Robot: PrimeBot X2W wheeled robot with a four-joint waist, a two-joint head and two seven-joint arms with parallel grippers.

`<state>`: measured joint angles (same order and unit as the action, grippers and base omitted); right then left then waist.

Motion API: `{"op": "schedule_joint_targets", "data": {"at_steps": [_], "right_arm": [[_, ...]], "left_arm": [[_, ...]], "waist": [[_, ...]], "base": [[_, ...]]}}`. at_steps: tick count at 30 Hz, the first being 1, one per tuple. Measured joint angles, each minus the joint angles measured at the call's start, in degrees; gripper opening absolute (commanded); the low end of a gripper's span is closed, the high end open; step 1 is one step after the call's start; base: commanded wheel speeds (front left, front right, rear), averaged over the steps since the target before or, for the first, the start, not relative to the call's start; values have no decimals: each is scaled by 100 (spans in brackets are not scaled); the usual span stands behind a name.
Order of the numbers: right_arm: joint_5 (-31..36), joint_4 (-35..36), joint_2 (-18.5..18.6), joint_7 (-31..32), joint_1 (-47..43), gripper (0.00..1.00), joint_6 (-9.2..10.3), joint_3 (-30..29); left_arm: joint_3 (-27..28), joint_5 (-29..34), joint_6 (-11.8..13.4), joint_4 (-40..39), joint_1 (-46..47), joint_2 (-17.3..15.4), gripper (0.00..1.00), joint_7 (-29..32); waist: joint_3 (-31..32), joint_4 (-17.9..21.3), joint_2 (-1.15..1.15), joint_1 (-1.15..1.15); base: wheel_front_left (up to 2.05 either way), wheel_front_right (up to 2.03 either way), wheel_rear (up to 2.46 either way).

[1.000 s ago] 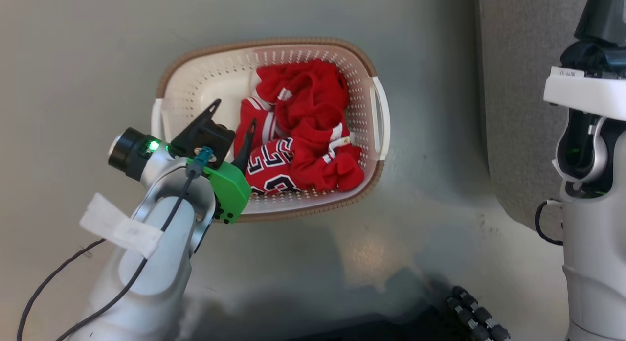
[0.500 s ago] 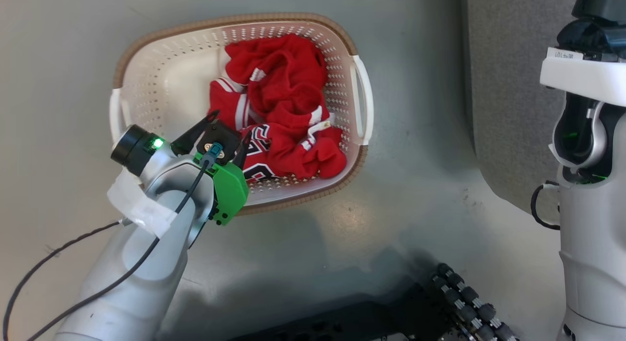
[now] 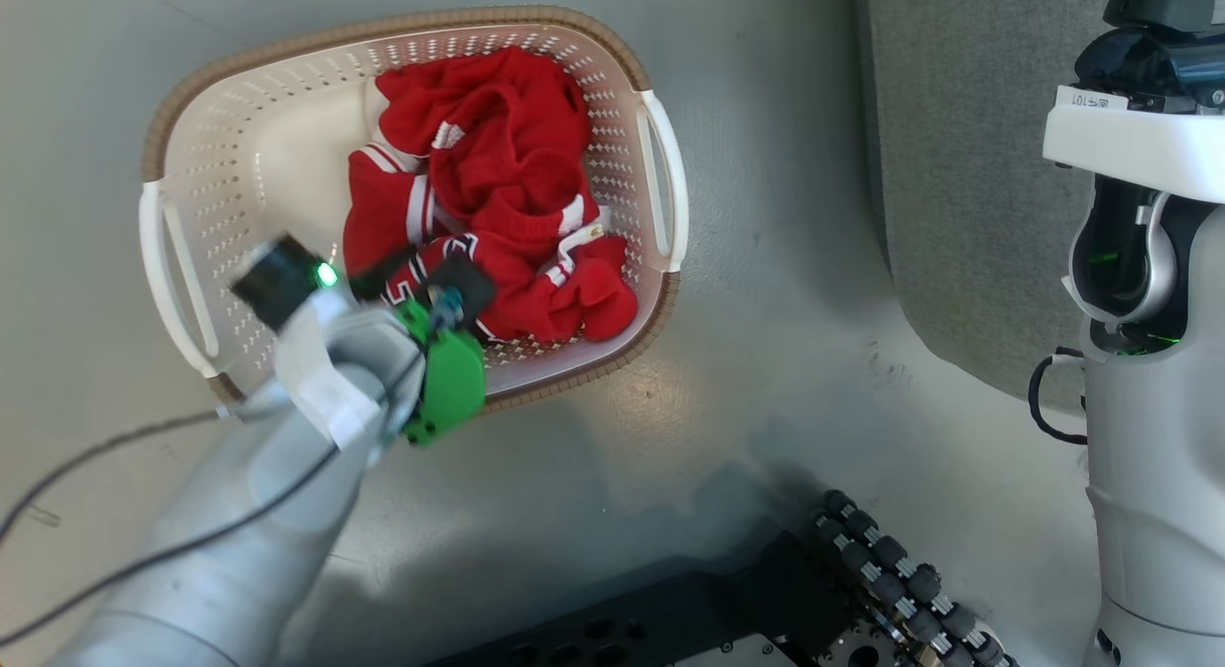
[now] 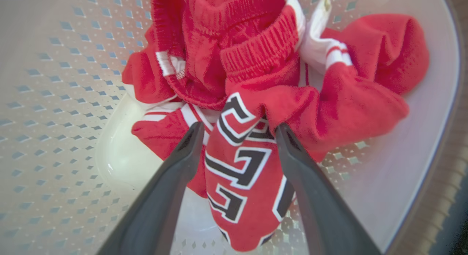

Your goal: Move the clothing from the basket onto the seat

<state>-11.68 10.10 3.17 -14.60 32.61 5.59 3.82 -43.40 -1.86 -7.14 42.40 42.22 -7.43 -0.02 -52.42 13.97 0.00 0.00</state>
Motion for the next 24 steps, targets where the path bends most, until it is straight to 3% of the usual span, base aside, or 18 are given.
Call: {"op": "schedule_joint_targets", "data": {"at_steps": [15, 16, 17, 18, 19, 20, 24], "right_arm": [[-200, -15, -13, 0, 1, 100, 51, 42], [-201, -15, -13, 0, 1, 100, 52, 41], [-201, -15, -15, 0, 1, 100, 54, 42], [-201, -15, -15, 0, 1, 100, 57, 42], [-201, -16, -16, 0, 1, 100, 57, 42], [-201, -18, -18, 0, 2, 100, 58, 42], [-202, -49, -22, 0, 8, 100, 64, 27]], "left_arm": [[-669, -479, 0, 369, 435, -74, 100, -2], [-705, -508, 0, 385, 466, -75, 93, -2], [-742, -521, 0, 398, 497, -74, 59, -2], [-788, -552, 0, 405, 522, -74, 38, -2], [-836, -590, 0, 420, 548, -74, 11, -2], [-875, -660, 0, 435, 564, -73, 0, -3], [-1013, -766, 0, 466, 612, -71, 0, -99]], "waist": [[-96, 165, 0, 0], [-103, 174, 0, 0], [-109, 182, 0, 0], [-114, 188, 0, 0], [-118, 194, 0, 0], [-121, 198, 0, 0], [-108, 194, 0, 0]], "base": [[0, 0, 0], [0, 0, 0], [0, 0, 0], [0, 0, 0], [0, 0, 0], [0, 0, 0], [0, 0, 0]]}}
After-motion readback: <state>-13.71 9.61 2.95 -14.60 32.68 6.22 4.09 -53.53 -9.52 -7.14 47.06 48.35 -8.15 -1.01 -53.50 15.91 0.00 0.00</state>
